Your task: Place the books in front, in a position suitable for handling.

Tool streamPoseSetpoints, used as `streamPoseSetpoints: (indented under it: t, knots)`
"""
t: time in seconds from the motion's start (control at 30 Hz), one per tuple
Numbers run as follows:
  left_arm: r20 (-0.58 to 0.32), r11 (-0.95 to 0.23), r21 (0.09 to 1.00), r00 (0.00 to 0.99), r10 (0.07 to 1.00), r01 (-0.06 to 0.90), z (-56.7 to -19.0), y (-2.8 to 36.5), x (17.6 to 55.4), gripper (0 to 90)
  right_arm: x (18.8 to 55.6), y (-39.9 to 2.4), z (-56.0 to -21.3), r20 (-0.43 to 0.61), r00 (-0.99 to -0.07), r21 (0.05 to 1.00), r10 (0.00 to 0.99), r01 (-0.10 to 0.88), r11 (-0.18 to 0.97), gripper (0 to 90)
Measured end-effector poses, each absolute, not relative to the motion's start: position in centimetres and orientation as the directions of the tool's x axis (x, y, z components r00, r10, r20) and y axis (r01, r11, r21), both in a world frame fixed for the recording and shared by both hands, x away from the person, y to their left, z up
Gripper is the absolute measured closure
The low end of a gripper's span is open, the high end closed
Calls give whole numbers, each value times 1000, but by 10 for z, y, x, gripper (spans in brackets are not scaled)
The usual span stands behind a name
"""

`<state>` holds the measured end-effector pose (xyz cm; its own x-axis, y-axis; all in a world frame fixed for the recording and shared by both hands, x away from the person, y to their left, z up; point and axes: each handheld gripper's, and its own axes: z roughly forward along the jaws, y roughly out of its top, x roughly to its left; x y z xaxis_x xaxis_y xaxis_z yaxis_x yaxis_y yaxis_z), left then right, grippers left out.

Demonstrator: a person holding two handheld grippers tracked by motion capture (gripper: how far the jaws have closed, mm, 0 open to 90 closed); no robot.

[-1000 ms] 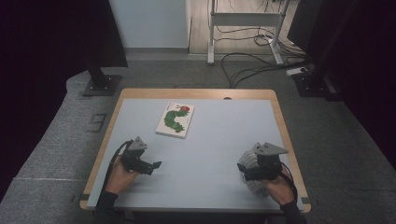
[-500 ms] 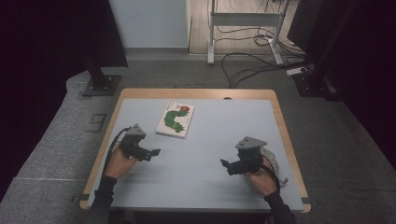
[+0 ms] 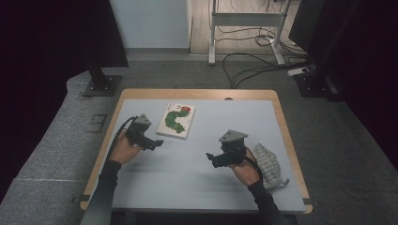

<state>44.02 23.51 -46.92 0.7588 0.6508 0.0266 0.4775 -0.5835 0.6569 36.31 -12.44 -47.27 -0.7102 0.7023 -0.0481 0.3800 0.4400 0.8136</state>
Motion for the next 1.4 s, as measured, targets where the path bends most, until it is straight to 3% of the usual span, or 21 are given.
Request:
streamPoseSetpoints:
  t: [0.5, 1.07, 1.4]
  knots:
    - [43, -639, 599, 777, 628, 483, -492, 221, 472, 0, 398, -99, -488, -43, -709, 818, 704, 379, 432, 0]
    - [-51, -598, 587, 762, 645, 546, -519, 218, 488, 0, 425, -72, -508, -17, -748, 805, 663, 383, 453, 29]
    - [-5, -619, 570, 756, 654, 540, -520, 210, 484, 0, 439, -69, -525, -3, -765, 779, 644, 402, 481, 68]
